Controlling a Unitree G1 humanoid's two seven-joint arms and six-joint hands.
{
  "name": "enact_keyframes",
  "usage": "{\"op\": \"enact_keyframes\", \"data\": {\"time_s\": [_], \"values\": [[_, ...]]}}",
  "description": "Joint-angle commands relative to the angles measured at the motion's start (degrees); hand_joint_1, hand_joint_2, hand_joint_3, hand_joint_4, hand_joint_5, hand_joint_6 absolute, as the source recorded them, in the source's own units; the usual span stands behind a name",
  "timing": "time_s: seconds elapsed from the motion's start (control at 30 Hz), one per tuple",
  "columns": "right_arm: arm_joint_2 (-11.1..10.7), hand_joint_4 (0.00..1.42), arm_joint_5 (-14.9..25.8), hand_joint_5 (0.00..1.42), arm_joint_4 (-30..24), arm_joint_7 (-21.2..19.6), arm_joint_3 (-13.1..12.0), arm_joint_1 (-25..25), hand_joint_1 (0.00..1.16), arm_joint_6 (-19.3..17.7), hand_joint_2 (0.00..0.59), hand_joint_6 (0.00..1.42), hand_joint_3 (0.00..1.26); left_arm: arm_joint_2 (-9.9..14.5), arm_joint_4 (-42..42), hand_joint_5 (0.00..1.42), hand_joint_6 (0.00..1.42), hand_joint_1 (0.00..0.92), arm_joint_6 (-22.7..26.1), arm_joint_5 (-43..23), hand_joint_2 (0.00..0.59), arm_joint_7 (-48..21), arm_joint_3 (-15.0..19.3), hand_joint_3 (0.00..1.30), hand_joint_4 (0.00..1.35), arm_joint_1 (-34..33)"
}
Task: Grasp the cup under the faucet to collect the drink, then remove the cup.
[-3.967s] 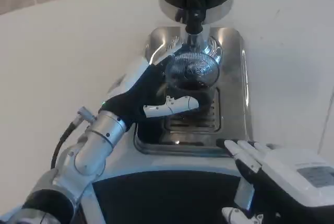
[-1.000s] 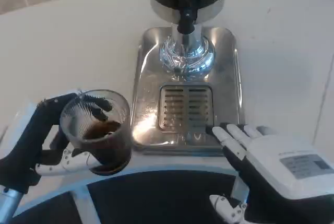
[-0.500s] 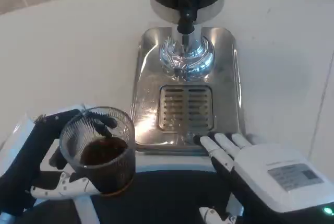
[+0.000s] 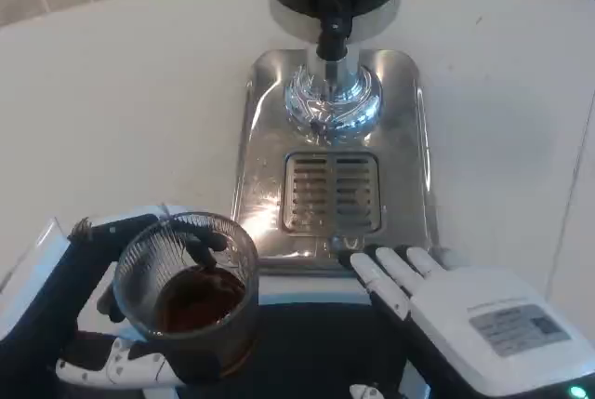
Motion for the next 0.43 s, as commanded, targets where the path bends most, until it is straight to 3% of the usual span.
{"op": "enact_keyframes", "data": {"time_s": [0.03,0.43], "values": [[0.83,0.00,-0.21,0.00,-0.96,-0.96,-0.38,1.40,0.20,-1.57,0.531,0.00,0.01,-0.30,-1.60,1.39,1.42,0.593,-1.80,-1.62,0.000,-0.29,0.96,1.00,1.19,1.02],[2.15,0.00,-0.22,0.00,-0.96,-1.83,-0.80,3.43,0.21,-3.41,0.534,0.00,0.00,-0.29,-2.23,1.38,1.42,0.594,-1.83,-1.33,0.000,-0.34,1.15,1.00,1.19,2.28]]}}
